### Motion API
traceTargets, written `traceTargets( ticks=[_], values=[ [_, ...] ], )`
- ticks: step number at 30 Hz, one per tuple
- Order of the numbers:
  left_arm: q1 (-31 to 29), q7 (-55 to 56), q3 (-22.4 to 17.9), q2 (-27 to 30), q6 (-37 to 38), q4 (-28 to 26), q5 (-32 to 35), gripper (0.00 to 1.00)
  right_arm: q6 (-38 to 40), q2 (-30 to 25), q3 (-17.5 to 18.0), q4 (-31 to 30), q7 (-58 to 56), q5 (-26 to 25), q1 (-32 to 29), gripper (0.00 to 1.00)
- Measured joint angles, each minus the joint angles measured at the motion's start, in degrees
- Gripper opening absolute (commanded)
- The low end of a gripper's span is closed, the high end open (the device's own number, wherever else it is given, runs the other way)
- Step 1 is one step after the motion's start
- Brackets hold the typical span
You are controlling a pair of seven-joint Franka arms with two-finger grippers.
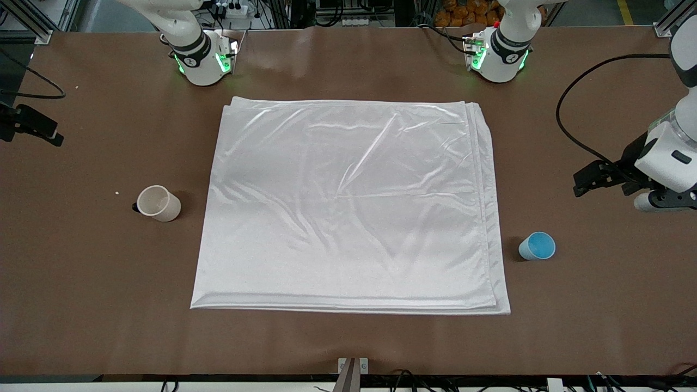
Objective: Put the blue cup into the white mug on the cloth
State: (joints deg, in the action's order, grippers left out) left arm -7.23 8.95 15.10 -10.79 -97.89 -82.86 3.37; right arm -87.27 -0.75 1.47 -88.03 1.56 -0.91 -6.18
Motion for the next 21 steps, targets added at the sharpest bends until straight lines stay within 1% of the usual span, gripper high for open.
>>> traceTargets(
  ticks=[13, 21],
  values=[
    [0.02, 0.00, 0.04, 0.82, 0.00, 0.22, -0.01, 1.00, -0.51, 0.11, 0.01, -0.18, -0.01, 0.00, 0.00, 1.00],
    [0.04, -0.02, 0.07, 0.84, 0.00, 0.08, -0.01, 1.00, -2.73, 0.12, 0.06, -2.18, -1.56, 0.00, 0.03, 1.00]
  ],
)
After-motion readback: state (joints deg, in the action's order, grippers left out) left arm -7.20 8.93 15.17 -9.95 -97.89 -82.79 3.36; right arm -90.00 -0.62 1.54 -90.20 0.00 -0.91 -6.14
